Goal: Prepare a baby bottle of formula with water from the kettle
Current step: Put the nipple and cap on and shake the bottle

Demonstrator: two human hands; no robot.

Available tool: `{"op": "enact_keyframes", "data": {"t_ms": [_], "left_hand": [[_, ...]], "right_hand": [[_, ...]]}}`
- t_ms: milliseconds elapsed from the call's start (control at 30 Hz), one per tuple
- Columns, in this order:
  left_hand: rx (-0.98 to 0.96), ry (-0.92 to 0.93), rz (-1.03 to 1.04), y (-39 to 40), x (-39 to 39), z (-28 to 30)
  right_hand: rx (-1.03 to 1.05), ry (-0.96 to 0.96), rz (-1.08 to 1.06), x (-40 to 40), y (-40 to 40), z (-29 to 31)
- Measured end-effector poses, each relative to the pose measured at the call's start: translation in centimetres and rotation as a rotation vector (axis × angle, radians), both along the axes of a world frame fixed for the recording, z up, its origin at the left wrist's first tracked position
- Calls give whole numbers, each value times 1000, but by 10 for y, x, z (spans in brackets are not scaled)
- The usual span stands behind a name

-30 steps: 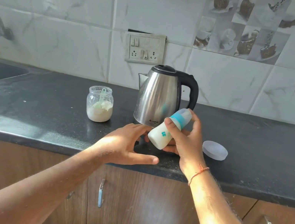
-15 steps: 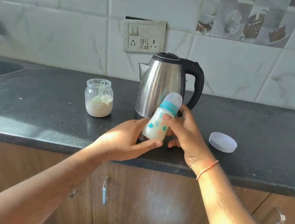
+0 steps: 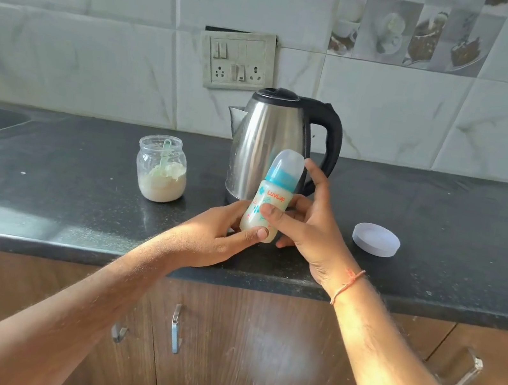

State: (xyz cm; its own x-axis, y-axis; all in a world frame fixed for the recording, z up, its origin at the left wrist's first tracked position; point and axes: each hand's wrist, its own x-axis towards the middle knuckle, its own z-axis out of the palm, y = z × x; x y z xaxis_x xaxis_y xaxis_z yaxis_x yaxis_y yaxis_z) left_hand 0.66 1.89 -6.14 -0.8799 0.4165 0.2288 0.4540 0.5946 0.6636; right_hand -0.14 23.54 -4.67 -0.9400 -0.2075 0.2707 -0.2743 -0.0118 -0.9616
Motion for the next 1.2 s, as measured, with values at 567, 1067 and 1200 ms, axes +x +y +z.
{"op": "enact_keyframes", "data": {"t_ms": [567,1067,1200], "left_hand": [[-13,93,86,1,13,1],[-122,143,139,-1,19,3],[-96,140,133,-2,18,2]], "right_hand": [[-424,-122,-156,14,16,6],[-758,-122,-436,4,19,10],[-533,-101,-333,7,11,5]]}}
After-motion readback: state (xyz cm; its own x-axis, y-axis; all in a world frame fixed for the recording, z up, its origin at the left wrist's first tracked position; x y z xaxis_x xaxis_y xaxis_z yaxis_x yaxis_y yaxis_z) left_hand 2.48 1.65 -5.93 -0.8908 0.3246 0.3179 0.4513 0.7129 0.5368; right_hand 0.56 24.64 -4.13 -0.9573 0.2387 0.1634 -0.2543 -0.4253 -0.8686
